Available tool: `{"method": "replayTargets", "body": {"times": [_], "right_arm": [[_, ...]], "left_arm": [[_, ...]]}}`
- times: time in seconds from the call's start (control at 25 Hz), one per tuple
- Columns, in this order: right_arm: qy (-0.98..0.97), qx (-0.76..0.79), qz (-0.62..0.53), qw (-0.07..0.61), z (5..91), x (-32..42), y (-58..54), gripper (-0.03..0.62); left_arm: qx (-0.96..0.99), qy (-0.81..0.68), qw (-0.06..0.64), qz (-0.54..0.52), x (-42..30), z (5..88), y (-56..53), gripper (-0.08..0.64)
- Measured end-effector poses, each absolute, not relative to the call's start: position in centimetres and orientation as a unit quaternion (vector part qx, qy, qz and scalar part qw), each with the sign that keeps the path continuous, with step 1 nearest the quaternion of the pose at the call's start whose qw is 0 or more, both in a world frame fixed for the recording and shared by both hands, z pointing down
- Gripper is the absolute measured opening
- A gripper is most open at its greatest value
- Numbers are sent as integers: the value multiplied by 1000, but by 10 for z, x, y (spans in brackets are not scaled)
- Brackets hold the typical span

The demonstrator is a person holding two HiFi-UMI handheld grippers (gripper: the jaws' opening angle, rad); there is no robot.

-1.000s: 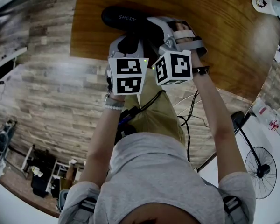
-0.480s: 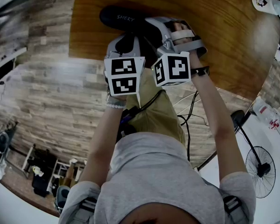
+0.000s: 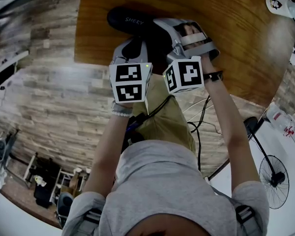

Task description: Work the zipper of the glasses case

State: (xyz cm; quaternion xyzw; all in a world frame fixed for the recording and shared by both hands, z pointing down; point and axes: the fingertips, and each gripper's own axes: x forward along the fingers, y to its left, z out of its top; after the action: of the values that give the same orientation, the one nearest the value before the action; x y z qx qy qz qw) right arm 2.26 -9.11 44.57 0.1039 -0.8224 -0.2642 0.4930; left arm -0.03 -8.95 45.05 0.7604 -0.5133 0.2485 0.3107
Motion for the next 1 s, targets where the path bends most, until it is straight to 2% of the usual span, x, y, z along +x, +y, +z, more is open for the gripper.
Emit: {"method": "replayTargets", "body": {"times": [0.16, 0.28, 0.36, 1.0], "right_arm": [[-836, 85, -266, 472, 449, 8, -94, 347], [-844, 80, -267, 458, 449, 2, -99, 285], [-844, 81, -269, 457, 447, 2, -100, 275], [-841, 77, -271, 461, 450, 4, -97, 265]], "left_arm": [[767, -506, 300, 256, 1, 450, -90, 46], [770, -502, 292, 263, 2, 451, -90, 46], [770, -503, 292, 264, 1, 451, -90, 46], [749, -529, 290, 275, -24, 451, -95, 48]]}}
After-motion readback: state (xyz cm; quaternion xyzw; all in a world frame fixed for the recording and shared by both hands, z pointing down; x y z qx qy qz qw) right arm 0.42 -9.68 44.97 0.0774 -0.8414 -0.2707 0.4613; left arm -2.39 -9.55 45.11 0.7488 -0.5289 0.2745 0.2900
